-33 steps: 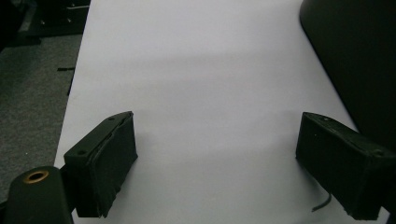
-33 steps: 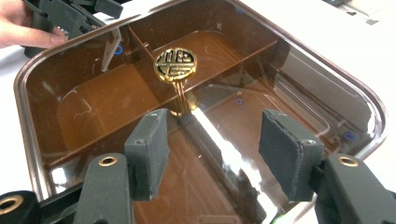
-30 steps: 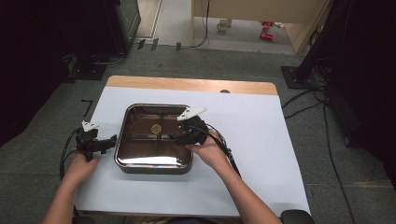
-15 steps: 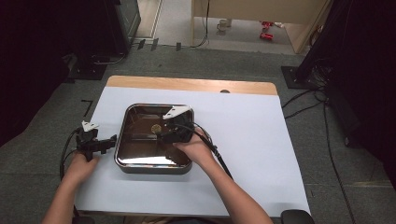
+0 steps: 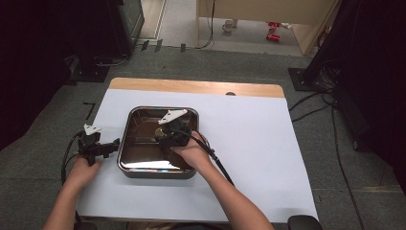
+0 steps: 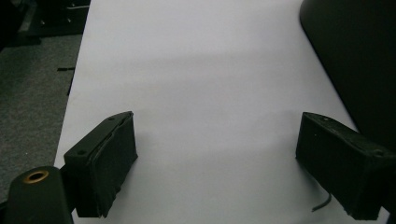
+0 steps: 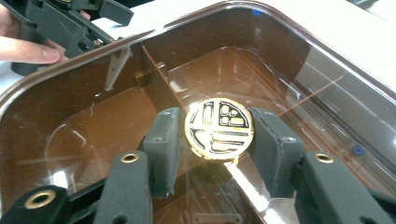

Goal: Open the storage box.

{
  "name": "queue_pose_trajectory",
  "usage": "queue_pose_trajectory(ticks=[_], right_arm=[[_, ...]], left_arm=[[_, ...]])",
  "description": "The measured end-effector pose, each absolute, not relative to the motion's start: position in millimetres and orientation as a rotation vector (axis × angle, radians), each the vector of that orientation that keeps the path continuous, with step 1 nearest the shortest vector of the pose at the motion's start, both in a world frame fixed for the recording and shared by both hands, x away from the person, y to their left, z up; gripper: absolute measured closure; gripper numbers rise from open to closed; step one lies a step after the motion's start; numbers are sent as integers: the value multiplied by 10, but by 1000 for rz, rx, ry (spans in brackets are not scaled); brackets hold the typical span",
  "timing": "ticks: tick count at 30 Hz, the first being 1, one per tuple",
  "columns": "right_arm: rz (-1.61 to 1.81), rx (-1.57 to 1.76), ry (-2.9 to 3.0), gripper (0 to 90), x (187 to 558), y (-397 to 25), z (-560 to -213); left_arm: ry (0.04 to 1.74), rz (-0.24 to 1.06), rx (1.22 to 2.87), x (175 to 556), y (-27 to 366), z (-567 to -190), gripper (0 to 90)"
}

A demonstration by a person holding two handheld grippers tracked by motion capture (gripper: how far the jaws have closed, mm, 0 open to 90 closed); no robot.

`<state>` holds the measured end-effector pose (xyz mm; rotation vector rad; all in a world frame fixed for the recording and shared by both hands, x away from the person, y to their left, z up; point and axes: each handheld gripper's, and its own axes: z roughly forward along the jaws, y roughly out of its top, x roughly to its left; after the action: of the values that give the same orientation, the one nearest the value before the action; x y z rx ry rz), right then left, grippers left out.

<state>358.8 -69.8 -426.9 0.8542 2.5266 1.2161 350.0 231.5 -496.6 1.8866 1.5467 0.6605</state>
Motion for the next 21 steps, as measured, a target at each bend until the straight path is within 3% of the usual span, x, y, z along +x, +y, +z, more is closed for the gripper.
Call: queue_pose_trajectory(ticks=[21], right_arm=[[1186, 852, 2543, 587, 3598, -695, -4132]], left_arm=[[1546, 661, 1887, 3500, 2315, -4965, 123]])
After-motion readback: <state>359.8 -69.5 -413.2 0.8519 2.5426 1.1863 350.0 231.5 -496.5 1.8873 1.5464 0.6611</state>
